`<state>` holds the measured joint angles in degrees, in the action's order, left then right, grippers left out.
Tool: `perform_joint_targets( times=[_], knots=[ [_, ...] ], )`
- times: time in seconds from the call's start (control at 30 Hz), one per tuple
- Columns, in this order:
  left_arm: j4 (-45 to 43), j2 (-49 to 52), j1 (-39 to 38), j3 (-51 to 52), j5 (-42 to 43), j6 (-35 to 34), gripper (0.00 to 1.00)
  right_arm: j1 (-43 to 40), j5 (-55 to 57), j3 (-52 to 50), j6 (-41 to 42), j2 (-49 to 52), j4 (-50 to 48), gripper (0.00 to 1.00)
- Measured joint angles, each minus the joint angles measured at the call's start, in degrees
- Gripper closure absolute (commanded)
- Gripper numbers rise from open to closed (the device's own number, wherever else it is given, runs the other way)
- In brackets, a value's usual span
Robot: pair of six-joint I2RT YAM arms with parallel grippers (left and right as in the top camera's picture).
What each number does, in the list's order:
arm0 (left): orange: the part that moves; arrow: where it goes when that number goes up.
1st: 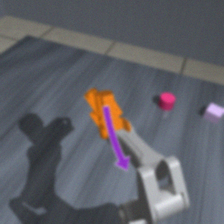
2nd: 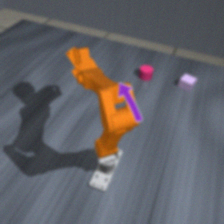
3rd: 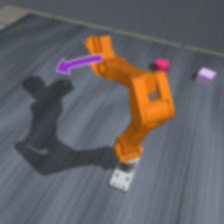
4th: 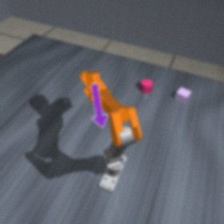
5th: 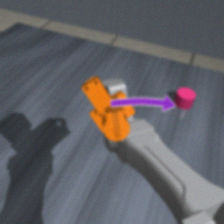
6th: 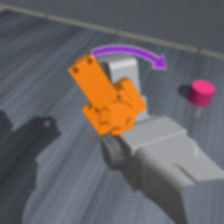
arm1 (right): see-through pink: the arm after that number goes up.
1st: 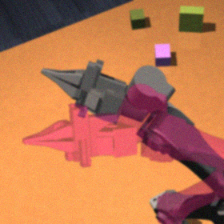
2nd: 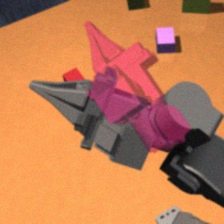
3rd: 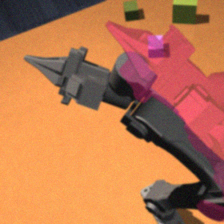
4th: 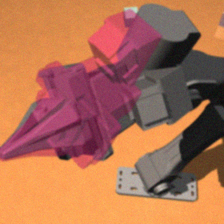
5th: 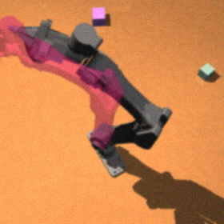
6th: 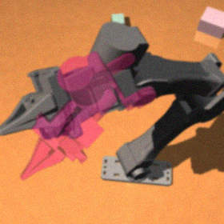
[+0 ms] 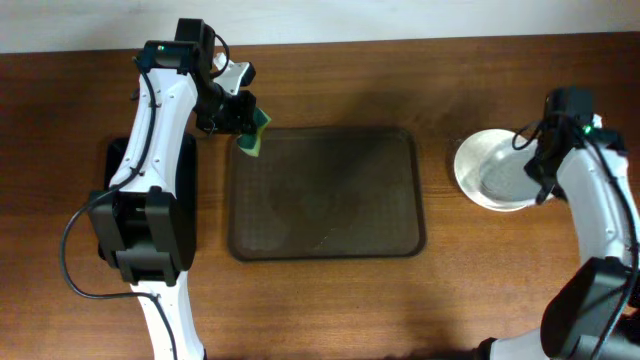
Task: Clean dirty plates on tray and stack at the side
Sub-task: 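Carry the last plate right and stack it on the pile, then place the sponge back on the black tray with the left gripper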
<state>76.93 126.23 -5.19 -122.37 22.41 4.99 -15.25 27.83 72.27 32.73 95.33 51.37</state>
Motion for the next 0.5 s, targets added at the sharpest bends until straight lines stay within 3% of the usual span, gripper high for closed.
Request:
perform_joint_targets(
  times=[0.07, 0.1, 0.13, 0.23, 0.37, 0.4, 0.5],
  knots=[
    [0.04, 0.0, 0.0, 0.0, 0.02, 0.0, 0.99, 0.02, -1.42, -5.09, 0.13, 0.09, -8.09, 0.68],
    [0.04, 0.0, 0.0, 0.0, 0.04, 0.0, 0.99, 0.02, -2.75, -8.09, 0.17, 0.17, -10.75, 0.5],
    [0.07, 0.0, 0.0, 0.0, 0.02, 0.0, 0.99, 0.02, -4.28, -9.9, 0.09, 0.2, -11.21, 0.46],
    [0.04, 0.0, 0.0, 0.0, 0.04, 0.0, 0.99, 0.02, -8.74, -10.14, -3.87, 0.2, -11.54, 0.41],
    [4.48, 0.0, 0.07, -3.69, -1.36, -0.07, 0.99, 0.39, -17.99, -4.7, -8.07, -1.53, -0.85, 0.34],
    [6.82, 0.0, 0.24, -6.32, -4.04, -0.96, 0.99, 1.29, -20.92, -1.55, -9.25, -3.67, 0.9, 0.3],
    [16.31, -2.01, 4.2, -9.31, -17.0, -8.33, 0.99, 6.64, -24.7, 3.13, -10.75, -9.86, 1.55, 0.29]
  ],
)
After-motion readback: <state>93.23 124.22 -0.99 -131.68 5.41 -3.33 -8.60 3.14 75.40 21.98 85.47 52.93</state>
